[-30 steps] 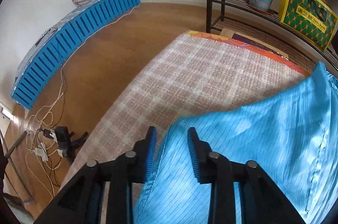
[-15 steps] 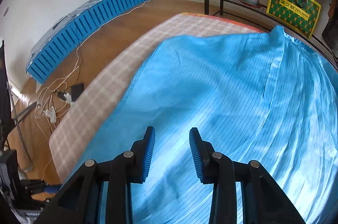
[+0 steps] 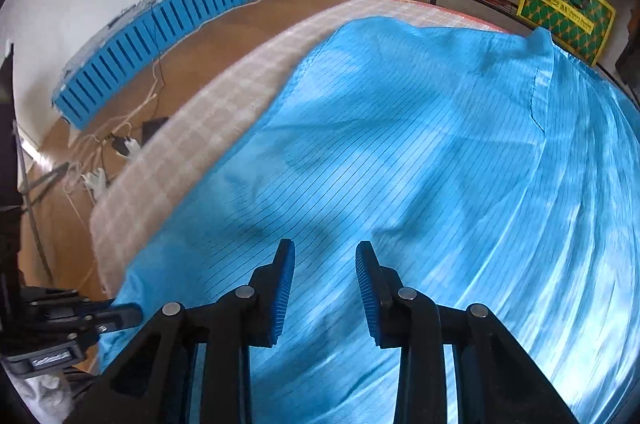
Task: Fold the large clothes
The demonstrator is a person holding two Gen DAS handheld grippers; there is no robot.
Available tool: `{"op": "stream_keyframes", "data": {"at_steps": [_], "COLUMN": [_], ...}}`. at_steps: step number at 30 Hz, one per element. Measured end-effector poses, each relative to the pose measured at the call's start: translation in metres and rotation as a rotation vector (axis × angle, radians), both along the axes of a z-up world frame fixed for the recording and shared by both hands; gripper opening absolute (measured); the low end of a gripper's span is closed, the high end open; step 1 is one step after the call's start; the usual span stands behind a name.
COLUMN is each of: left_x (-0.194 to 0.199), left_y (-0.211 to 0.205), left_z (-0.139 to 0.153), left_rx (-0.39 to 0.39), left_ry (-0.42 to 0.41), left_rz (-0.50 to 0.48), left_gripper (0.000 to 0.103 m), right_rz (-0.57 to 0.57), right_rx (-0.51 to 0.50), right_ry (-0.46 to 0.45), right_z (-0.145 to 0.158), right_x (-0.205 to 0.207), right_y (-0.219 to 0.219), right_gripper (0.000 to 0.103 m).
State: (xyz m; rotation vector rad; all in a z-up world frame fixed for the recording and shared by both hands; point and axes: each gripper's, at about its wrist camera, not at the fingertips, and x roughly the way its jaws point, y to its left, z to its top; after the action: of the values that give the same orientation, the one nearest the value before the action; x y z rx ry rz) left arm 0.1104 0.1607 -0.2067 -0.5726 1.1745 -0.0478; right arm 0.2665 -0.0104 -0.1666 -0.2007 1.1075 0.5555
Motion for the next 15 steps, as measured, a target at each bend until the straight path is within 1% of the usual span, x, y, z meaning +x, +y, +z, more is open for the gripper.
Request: {"op": "stream_keyframes", "data": {"at_steps": [3, 5, 6, 8, 9, 11, 13, 14, 15], "left_x": [-0.006, -0.009, -0.011, -0.012, -0.012, -0.009, -0.002, 0.001, 0.001], "left_y": [0.003, 0.008, 0.012, 0.021, 0.024, 0.028, 0.025, 0.021, 0.017], "left_z": [0.006, 0.009, 0.008, 0.006, 0.005, 0.001, -0.004, -0.006, -0.006], "left_rx": [-0.036, -0.069, -0.093, -0.130, -0.135, -0.158, -0.171, -0.164, -0.139], "left_ry": [-0.020, -0.028, -0.028, -0.027, -0.023, -0.013, 0.002, 0.010, 0.009], "left_rz": [-0.005, 0.011, 0.025, 0.059, 0.084, 0.108, 0.100, 0.085, 0.072], "left_gripper": [0.005, 0.008, 0.013, 0.042, 0.045, 0.045, 0.045, 0.045, 0.045], "right_rz": [0.005, 0.016, 0.017, 0.019, 0.018, 0.011, 0.009, 0.009, 0.010], "right_rx": [0.047, 0.069, 0.071, 0.073, 0.065, 0.051, 0.044, 0.042, 0.042], "right_ry": [0.031, 0.054, 0.064, 0.079, 0.083, 0.091, 0.102, 0.099, 0.092], "right_z": [0.011, 0.011, 0.008, 0.000, -0.004, -0.014, -0.021, -0.022, -0.022], "right_x": [-0.028, -0.048, -0.056, -0.069, -0.072, -0.075, -0.077, -0.078, -0.078], "right_y": [-0.017, -0.024, -0.026, -0.029, -0.029, -0.031, -0.030, -0.029, -0.029], "right_gripper": [0.034, 0.034, 0.034, 0.034, 0.034, 0.034, 0.034, 0.034, 0.034]}}
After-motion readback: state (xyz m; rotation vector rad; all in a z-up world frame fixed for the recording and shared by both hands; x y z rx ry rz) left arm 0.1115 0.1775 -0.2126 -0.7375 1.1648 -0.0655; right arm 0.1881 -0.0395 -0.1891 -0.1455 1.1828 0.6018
